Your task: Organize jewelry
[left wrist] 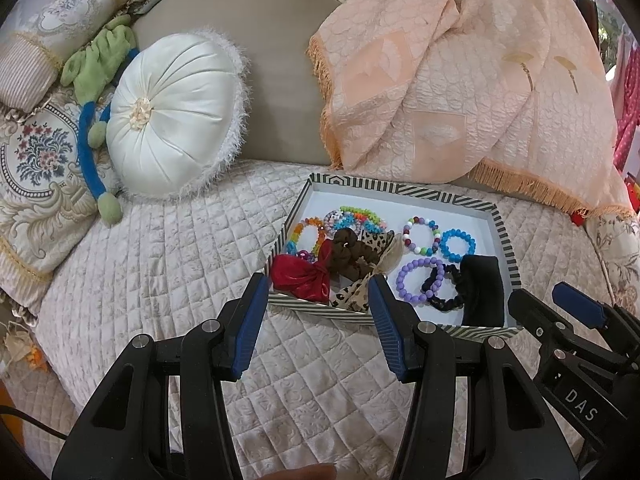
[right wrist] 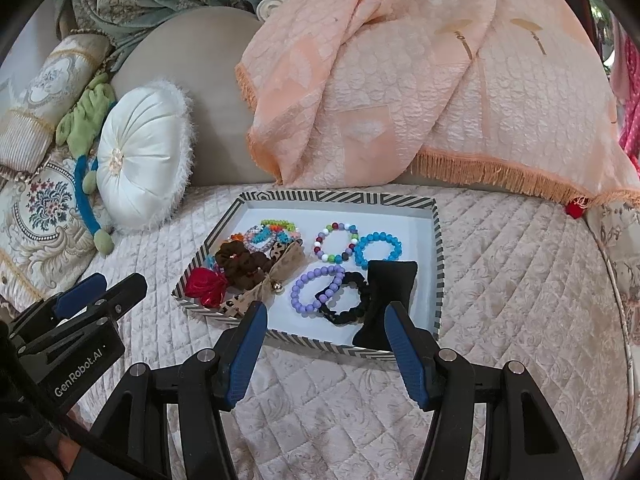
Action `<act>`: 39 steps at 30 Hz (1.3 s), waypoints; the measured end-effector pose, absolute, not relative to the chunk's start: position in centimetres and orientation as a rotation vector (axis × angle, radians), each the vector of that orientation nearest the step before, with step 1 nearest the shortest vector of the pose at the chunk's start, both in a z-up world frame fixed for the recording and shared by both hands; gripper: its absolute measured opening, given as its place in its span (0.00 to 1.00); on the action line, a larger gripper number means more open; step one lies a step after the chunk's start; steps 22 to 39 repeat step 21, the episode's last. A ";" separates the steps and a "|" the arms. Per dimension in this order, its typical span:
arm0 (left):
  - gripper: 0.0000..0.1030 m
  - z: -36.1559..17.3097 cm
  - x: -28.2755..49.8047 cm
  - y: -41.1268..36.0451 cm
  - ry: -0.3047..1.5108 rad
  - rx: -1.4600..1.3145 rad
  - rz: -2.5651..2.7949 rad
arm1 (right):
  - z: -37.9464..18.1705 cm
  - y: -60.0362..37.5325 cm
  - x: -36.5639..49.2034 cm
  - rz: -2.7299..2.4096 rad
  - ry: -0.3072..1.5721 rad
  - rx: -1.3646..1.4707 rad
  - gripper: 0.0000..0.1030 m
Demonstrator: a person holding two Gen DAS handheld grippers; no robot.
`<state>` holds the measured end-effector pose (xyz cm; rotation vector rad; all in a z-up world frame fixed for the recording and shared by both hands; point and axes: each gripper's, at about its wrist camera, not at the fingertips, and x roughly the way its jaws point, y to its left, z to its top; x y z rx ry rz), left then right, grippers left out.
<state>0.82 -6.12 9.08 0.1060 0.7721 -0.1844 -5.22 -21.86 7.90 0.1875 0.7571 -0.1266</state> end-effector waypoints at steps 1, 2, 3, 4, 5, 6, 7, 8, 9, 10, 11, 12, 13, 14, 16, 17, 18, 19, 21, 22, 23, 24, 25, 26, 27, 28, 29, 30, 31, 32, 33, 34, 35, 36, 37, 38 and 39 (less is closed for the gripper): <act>0.50 9.1 0.8 -6.1 0.772 0.106 -0.184 | 7.9 -21.8 -5.2 -0.126 0.757 0.188 0.57; 0.50 9.1 0.8 -6.1 0.773 0.105 -0.184 | 7.9 -21.8 -5.2 -0.125 0.758 0.187 0.57; 0.50 9.1 0.8 -6.1 0.774 0.104 -0.184 | 7.9 -21.8 -5.2 -0.125 0.758 0.185 0.57; 0.50 9.1 0.8 -6.1 0.774 0.104 -0.185 | 7.9 -21.8 -5.2 -0.126 0.758 0.184 0.57; 0.50 9.0 0.8 -6.1 0.776 0.104 -0.185 | 7.9 -21.9 -5.2 -0.126 0.759 0.184 0.57; 0.50 9.0 0.8 -6.2 0.777 0.105 -0.184 | 7.9 -21.8 -5.2 -0.126 0.759 0.185 0.57; 0.50 9.0 0.8 -6.2 0.778 0.105 -0.184 | 7.9 -21.8 -5.2 -0.127 0.759 0.185 0.57; 0.50 9.0 0.8 -6.2 0.777 0.105 -0.184 | 7.9 -21.8 -5.2 -0.127 0.759 0.184 0.57; 0.50 9.0 0.8 -6.2 0.776 0.104 -0.184 | 7.9 -21.8 -5.2 -0.126 0.759 0.183 0.57; 0.50 9.0 0.8 -6.2 0.775 0.103 -0.183 | 7.9 -21.8 -5.2 -0.126 0.759 0.184 0.57; 0.50 9.0 0.8 -6.2 0.774 0.105 -0.183 | 7.8 -21.8 -5.2 -0.125 0.761 0.183 0.57; 0.50 9.0 0.8 -6.2 0.775 0.106 -0.184 | 7.8 -21.8 -5.2 -0.124 0.762 0.182 0.57; 0.50 9.0 0.8 -6.2 0.777 0.104 -0.185 | 7.7 -21.9 -5.2 -0.123 0.762 0.181 0.57; 0.50 8.9 0.8 -6.2 0.777 0.102 -0.188 | 7.7 -21.9 -5.2 -0.124 0.762 0.182 0.57; 0.50 8.8 1.0 -6.3 0.776 0.101 -0.192 | 7.7 -21.9 -5.2 -0.125 0.762 0.185 0.57; 0.50 8.7 1.0 -6.4 0.773 0.101 -0.194 | 7.6 -22.0 -5.2 -0.127 0.764 0.187 0.57; 0.50 8.6 1.0 -6.4 0.770 0.104 -0.194 | 7.4 -22.3 -5.1 -0.128 0.767 0.188 0.57; 0.50 8.6 1.1 -6.5 0.771 0.108 -0.193 | 7.3 -22.6 -5.1 -0.129 0.769 0.190 0.57; 0.50 8.3 1.3 -6.7 0.776 0.118 -0.191 | 6.8 -23.7 -5.0 -0.131 0.771 0.198 0.57; 0.50 8.3 1.3 -6.7 0.776 0.118 -0.191 | 6.8 -23.7 -5.0 -0.131 0.771 0.198 0.57; 0.50 8.3 1.3 -6.7 0.776 0.118 -0.191 | 6.8 -23.7 -5.0 -0.131 0.771 0.198 0.57; 0.50 8.3 1.3 -6.7 0.776 0.118 -0.191 | 6.8 -23.7 -5.0 -0.131 0.771 0.198 0.57; 0.50 8.3 1.3 -6.7 0.776 0.118 -0.191 | 6.8 -23.7 -5.0 -0.131 0.771 0.198 0.57; 0.50 8.3 1.3 -6.7 0.776 0.118 -0.191 | 6.8 -23.7 -5.0 -0.131 0.771 0.198 0.57; 0.50 8.3 1.3 -6.7 0.776 0.118 -0.191 | 6.8 -23.7 -5.0 -0.131 0.771 0.198 0.57; 0.50 8.3 1.3 -6.7 0.776 0.118 -0.191 | 6.8 -23.7 -5.0 -0.131 0.771 0.198 0.57; 0.50 8.3 1.3 -6.7 0.776 0.118 -0.191 | 6.8 -23.7 -5.0 -0.131 0.771 0.198 0.57; 0.50 8.3 1.3 -6.7 0.776 0.118 -0.191 | 6.8 -23.7 -5.0 -0.131 0.771 0.198 0.57; 0.50 8.3 1.3 -6.7 0.776 0.118 -0.191 | 6.8 -23.7 -5.0 -0.131 0.771 0.198 0.57; 0.50 8.3 1.3 -6.7 0.776 0.118 -0.191 | 6.8 -23.7 -5.0 -0.131 0.771 0.198 0.57; 0.50 8.3 1.3 -6.7 0.776 0.118 -0.191 | 6.8 -23.7 -5.0 -0.131 0.771 0.198 0.57; 0.50 8.3 1.3 -6.7 0.776 0.118 -0.191 | 6.8 -23.7 -5.0 -0.131 0.771 0.198 0.57; 0.50 8.3 1.3 -6.7 0.776 0.118 -0.191 | 6.8 -23.7 -5.0 -0.131 0.771 0.198 0.57; 0.50 8.3 1.3 -6.7 0.776 0.118 -0.191 | 6.8 -23.7 -5.0 -0.131 0.771 0.198 0.57; 0.50 8.3 1.3 -6.7 0.776 0.118 -0.191 | 6.8 -23.7 -5.0 -0.131 0.771 0.198 0.57; 0.50 8.3 1.3 -6.7 0.776 0.118 -0.191 | 6.8 -23.7 -5.0 -0.131 0.771 0.198 0.57; 0.50 8.3 1.3 -6.7 0.776 0.118 -0.191 | 6.8 -23.7 -5.0 -0.131 0.771 0.198 0.57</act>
